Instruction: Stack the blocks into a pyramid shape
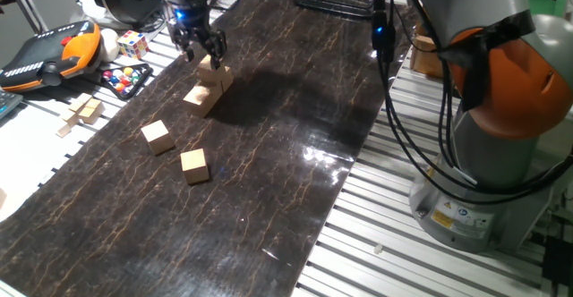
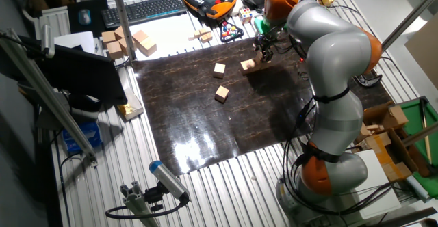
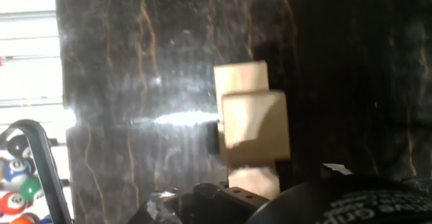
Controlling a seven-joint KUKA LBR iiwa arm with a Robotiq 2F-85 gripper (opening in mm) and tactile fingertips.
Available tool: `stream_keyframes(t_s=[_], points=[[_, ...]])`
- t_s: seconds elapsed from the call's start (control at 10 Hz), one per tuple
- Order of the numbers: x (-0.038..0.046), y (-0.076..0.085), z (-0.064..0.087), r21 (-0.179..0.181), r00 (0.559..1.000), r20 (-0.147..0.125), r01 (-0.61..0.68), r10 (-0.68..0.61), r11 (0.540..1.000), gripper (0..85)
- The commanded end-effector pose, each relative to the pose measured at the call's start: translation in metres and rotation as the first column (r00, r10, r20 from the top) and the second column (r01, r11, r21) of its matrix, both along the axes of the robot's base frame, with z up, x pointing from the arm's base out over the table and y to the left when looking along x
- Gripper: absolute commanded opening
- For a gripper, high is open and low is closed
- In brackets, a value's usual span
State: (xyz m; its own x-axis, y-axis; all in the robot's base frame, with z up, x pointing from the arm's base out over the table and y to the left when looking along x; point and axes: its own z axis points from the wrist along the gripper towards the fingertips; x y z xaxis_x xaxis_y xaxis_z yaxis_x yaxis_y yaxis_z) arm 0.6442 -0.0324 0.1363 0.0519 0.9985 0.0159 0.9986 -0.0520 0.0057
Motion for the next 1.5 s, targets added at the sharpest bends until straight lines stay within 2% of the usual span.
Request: stream_keyframes(t_s=[0.0,0.5,0.8,1.1,1.4], points=[[-0.0009,0.007,0.0,0.0,1.0,0.0,0.01,-0.01,1.0,70.0],[-0.0086,0.045,-0.01,-0.009,1.0,0.014,0.023,-0.023,1.0,70.0],[-0.0108,0.066,-0.02,-0.028,0.994,0.02,-0.106,0.106,0.994,69.3],[-0.0094,0.069,-0.026,0.003,0.987,0.025,-0.157,0.157,0.988,68.7],[-0.009,0.071,-0.029,0.0,0.974,0.03,-0.225,0.225,0.974,68.0]])
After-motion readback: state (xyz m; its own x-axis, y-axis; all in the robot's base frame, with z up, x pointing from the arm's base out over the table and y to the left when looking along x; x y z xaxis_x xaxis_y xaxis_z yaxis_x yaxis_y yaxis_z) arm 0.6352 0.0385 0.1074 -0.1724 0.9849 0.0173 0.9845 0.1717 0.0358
